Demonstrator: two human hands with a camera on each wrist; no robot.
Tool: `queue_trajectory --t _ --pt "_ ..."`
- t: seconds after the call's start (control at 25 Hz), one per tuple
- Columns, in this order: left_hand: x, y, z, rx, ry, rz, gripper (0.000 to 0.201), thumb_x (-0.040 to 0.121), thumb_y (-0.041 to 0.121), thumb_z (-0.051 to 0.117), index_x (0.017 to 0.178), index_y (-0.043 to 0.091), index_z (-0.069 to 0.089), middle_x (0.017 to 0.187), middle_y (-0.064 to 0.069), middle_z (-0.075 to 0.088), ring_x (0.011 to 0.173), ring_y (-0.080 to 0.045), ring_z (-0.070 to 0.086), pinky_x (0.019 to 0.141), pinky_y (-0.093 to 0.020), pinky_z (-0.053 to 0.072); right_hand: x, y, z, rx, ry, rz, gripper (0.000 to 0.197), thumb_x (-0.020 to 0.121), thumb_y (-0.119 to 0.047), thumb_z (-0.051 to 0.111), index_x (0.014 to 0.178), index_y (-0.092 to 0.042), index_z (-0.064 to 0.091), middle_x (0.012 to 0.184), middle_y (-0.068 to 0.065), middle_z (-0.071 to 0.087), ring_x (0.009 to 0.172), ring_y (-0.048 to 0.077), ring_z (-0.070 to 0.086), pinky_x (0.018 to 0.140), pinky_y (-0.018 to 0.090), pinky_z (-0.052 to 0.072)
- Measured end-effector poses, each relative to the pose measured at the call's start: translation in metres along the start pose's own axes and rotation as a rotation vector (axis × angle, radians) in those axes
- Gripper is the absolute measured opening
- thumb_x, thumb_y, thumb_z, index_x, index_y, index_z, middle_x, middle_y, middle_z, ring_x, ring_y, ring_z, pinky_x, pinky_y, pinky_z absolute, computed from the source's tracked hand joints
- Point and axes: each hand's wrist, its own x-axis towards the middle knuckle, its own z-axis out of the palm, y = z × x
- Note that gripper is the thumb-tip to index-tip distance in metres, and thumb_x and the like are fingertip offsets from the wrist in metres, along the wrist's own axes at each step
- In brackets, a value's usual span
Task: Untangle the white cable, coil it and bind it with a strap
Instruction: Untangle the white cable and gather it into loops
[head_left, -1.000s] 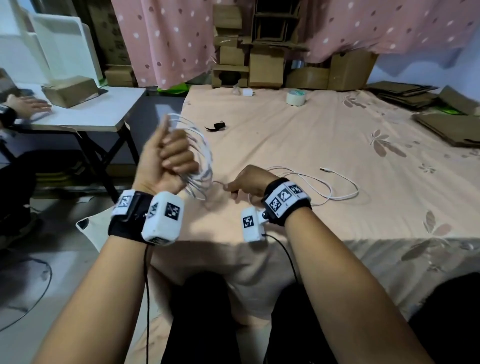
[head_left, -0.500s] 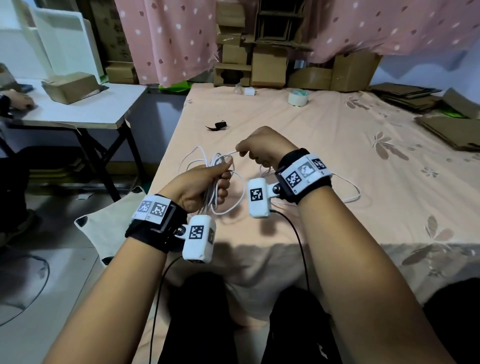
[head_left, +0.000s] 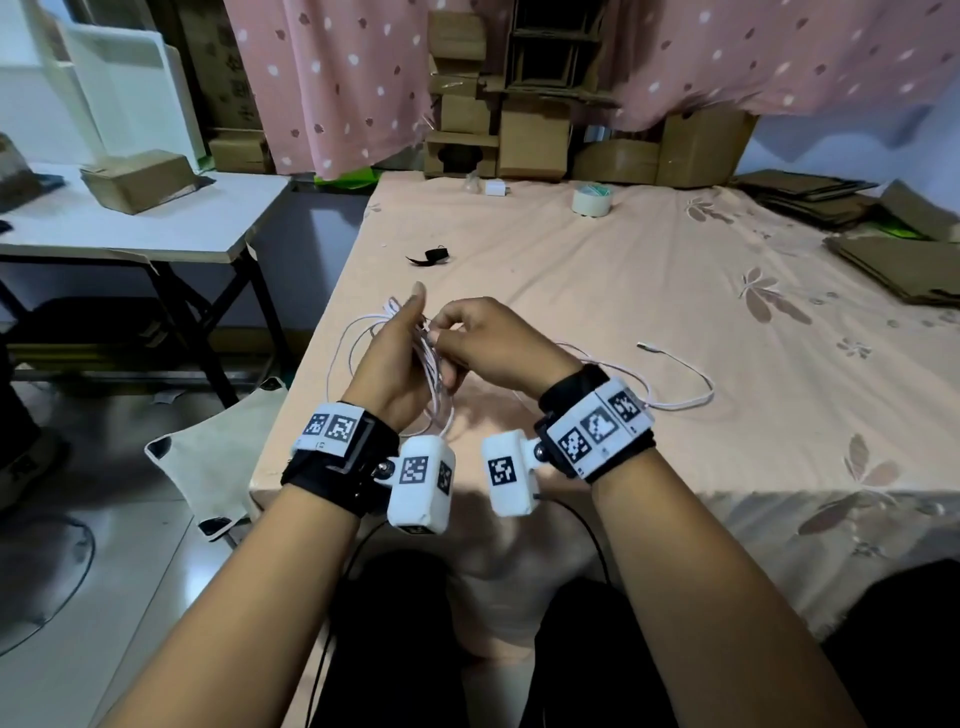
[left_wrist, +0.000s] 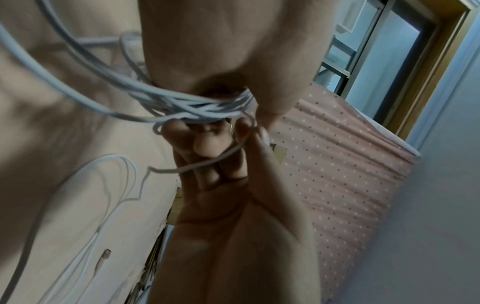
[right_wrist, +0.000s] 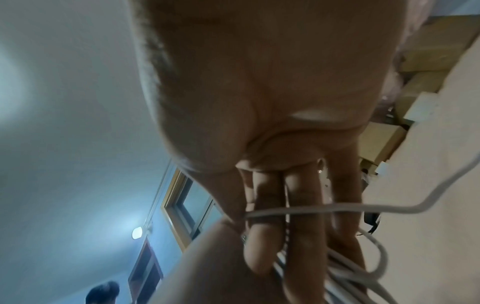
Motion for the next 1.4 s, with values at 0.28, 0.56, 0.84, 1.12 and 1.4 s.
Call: queue_trajectory --t 0.28,0.56,0.84,1.12,1.4 --pt "0.004 0.027 -0.018 -0.630 -0.038 0.089 0.017 0.103 0.019 0.050 0.088 0.014 0.053 0.053 0.008 0.046 0.047 -0.008 0.050 0.058 -0.023 0.053 -0.027 0.041 0.016 0.040 -0.156 -0.037 0.030 0.102 -0.019 0.058 0.082 0.002 0.065 0.059 0.018 0.062 0.048 0.027 0.058 0.056 0.043 0.053" --pt "-0.013 0.077 -0.057 -0.706 -0.273 0.163 0.046 0.106 0.030 0.045 0.064 0.012 0.049 0.040 0.006 0.038 0.030 -0.008 0.030 0.037 -0.020 0.020 -0.033 0.072 -0.016 0.152 -0.142 0.324 0.041 0.095 -0.034 0.069 0.082 0.004 0.070 0.046 0.008 0.052 0.035 0.015 0.033 0.044 0.024 0.024" --pt "-0.026 0.021 0.001 0.425 -0.157 -0.265 0.029 0.096 0.032 0.055 0.072 0.016 0.051 0.056 -0.001 0.062 0.038 -0.007 0.049 0.036 -0.016 0.038 0.002 0.023 -0.040 0.005 0.086 0.444 0.026 0.092 -0.014 0.064 0.066 -0.010 0.060 0.048 -0.002 0.040 0.045 0.014 0.031 0.044 0.021 0.027" --pt "-0.014 -0.004 0.023 0.216 0.074 -0.004 0.040 0.109 0.032 0.041 0.091 0.004 0.063 0.076 -0.010 0.072 0.070 -0.019 0.071 0.069 -0.034 0.062 -0.010 0.002 -0.012 -0.171 0.354 0.146 0.024 0.085 -0.017 0.053 0.081 0.005 0.062 0.072 0.022 0.069 0.063 0.041 0.067 0.060 0.049 0.059" --pt "-0.014 -0.002 0.013 -0.033 -0.111 -0.160 0.042 0.103 0.042 0.049 0.108 0.003 0.064 0.109 -0.015 0.073 0.112 -0.027 0.066 0.104 -0.040 0.050 -0.034 0.007 0.014 -0.716 0.147 -0.112 0.024 0.098 -0.015 0.044 0.118 -0.006 0.054 0.110 0.019 0.064 0.098 0.038 0.061 0.068 0.036 0.035"
